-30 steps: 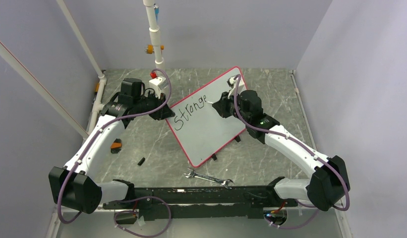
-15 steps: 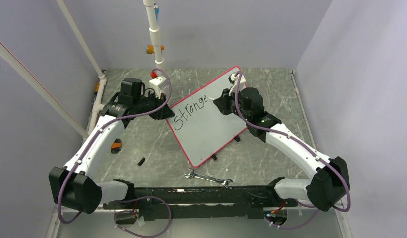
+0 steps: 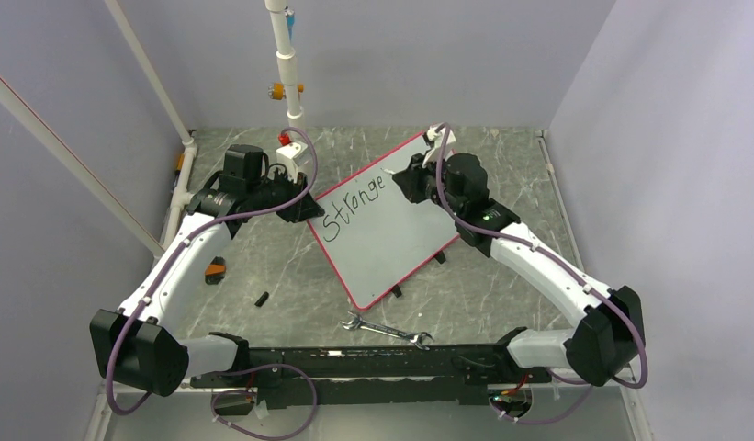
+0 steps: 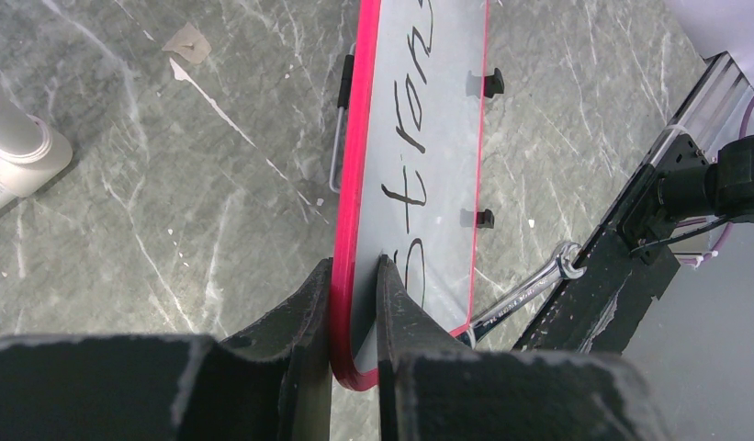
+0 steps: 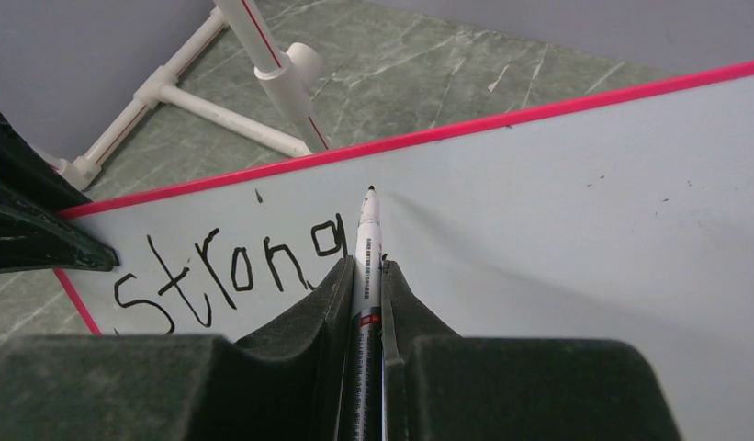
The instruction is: Write a sentence on the whiteboard
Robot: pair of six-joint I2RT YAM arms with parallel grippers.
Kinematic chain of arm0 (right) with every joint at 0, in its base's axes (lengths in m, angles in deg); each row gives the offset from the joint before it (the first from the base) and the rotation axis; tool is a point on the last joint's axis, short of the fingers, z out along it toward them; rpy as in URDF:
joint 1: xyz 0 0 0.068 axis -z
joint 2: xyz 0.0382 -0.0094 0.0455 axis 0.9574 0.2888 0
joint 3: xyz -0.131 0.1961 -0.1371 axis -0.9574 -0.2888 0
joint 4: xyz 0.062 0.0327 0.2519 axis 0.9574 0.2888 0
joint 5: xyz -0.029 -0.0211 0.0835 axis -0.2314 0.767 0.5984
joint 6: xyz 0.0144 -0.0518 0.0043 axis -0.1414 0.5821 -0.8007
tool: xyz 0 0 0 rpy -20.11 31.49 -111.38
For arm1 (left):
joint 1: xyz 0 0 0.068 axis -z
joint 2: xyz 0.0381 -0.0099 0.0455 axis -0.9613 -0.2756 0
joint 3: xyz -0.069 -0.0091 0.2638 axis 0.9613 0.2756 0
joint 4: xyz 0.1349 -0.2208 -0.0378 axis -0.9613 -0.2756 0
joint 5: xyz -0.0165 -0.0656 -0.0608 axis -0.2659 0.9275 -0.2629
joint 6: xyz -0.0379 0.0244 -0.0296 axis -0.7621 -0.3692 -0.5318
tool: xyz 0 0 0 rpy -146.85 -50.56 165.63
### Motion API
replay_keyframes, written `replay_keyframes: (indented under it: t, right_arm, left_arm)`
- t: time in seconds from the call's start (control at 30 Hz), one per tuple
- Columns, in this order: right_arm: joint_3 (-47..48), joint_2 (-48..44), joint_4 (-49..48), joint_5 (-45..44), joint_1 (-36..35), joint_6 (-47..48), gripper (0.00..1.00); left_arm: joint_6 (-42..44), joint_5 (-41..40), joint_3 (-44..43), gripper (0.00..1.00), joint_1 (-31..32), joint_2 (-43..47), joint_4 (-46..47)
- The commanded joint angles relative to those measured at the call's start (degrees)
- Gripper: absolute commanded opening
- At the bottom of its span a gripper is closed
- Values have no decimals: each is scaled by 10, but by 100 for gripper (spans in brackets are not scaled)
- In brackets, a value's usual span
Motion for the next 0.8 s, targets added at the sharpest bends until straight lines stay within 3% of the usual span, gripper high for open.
replay_keyframes:
  t: [0.0, 0.77]
  right_arm:
    - [20, 13, -23, -9, 2, 2, 0]
    - [-73, -28, -13, 0, 3, -9, 0]
  left_arm:
    - [65, -74, -4, 0, 0, 10, 3]
    - [64, -75, -4, 0, 0, 10, 5]
